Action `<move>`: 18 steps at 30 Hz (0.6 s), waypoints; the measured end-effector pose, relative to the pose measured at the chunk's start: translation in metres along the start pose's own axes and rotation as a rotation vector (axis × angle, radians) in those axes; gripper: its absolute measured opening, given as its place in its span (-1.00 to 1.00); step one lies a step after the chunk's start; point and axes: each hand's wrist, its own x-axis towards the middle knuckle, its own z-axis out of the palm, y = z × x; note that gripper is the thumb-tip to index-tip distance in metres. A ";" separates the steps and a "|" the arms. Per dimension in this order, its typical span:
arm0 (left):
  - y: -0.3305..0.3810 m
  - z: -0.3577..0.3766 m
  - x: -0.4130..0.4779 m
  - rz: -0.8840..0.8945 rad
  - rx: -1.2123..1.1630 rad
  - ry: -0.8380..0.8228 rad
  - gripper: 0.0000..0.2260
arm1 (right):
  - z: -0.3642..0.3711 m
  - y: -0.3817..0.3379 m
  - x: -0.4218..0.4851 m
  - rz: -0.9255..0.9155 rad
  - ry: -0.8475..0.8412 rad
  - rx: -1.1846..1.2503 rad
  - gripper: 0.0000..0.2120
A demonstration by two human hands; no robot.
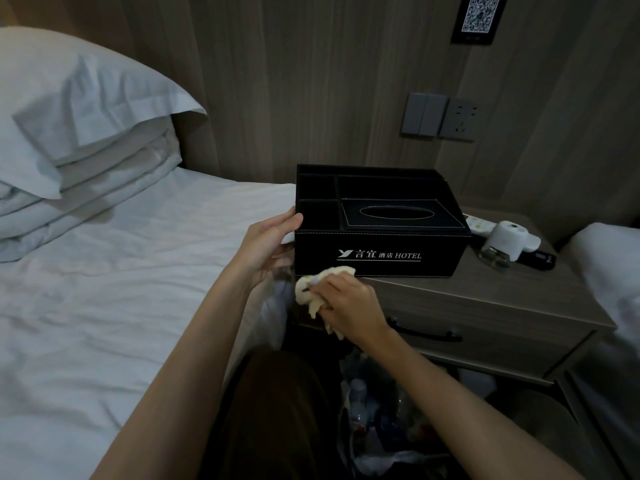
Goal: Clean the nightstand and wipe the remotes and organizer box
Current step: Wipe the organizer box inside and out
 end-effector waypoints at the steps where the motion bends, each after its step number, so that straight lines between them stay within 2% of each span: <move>1: 0.000 0.001 0.000 0.001 -0.007 0.007 -0.65 | -0.005 0.000 -0.003 -0.027 0.011 -0.005 -0.66; 5: -0.001 0.002 0.000 0.013 -0.023 0.016 -0.67 | -0.038 -0.001 -0.005 -0.175 0.215 -0.088 -0.70; 9: -0.004 0.002 0.002 0.015 -0.014 0.023 -0.66 | -0.061 0.005 0.020 -0.083 0.400 -0.196 -0.68; 11: -0.005 0.002 0.003 0.018 -0.011 0.021 -0.66 | -0.061 0.012 0.029 -0.052 0.370 -0.167 -0.72; 15: -0.007 0.002 0.004 0.027 -0.023 0.008 -0.71 | -0.053 0.021 0.040 -0.036 0.169 -0.116 -0.72; 18: -0.009 0.000 0.005 0.031 -0.033 -0.005 -0.67 | -0.048 0.027 0.041 -0.112 0.192 -0.151 -0.71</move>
